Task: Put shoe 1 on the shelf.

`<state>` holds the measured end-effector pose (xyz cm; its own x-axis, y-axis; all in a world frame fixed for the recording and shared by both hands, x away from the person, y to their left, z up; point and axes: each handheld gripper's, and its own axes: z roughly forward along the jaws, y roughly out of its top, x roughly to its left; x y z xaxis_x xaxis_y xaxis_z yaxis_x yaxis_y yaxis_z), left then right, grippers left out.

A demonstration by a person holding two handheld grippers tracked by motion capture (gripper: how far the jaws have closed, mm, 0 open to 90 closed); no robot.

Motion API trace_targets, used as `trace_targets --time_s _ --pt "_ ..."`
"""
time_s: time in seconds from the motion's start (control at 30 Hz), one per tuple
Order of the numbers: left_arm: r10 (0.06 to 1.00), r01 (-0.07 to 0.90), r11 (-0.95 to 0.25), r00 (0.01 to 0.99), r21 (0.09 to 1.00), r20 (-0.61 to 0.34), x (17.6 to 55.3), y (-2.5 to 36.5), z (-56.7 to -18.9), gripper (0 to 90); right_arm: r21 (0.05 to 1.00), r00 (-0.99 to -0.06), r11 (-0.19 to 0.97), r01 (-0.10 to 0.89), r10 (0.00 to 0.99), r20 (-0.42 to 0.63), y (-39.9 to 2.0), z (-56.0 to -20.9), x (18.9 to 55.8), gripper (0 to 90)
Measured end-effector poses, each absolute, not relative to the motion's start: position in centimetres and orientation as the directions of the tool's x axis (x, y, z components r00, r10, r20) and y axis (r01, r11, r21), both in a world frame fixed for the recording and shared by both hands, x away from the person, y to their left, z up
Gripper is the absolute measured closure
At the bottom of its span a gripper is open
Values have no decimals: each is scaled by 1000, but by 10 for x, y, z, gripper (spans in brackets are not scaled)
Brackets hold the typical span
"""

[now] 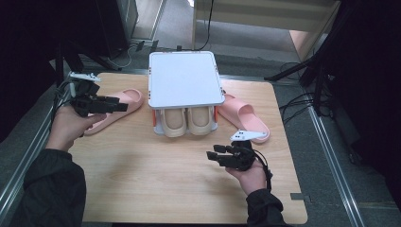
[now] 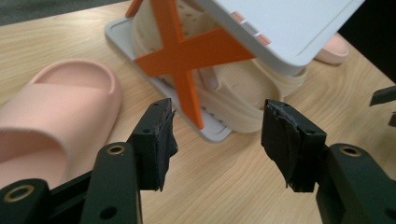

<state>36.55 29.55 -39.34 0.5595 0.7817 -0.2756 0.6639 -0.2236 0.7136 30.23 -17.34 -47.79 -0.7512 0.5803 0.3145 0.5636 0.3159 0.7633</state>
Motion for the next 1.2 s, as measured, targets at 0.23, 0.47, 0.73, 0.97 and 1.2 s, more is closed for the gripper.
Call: trace_targets --time_s 0.23,0.47,0.73,0.97,1.2 --pt "806 674 -225 534 704 -254 375 315 -419 474 757 -756 335 560 580 303 -170 -480 308 555" --pt "832 686 -201 497 699 -248 389 335 -446 483 752 -760 350 559 580 295 -169 -481 306 554" --pt "851 711 -189 463 677 -249 411 347 -472 492 747 -743 341 570 601 293 -178 -483 298 554" --pt "845 720 -155 452 676 -286 427 351 -495 528 739 -715 327 590 637 289 -190 -485 289 553" --pt "836 744 -193 466 640 -289 436 342 -506 633 739 -689 296 604 661 298 -201 -487 285 554"
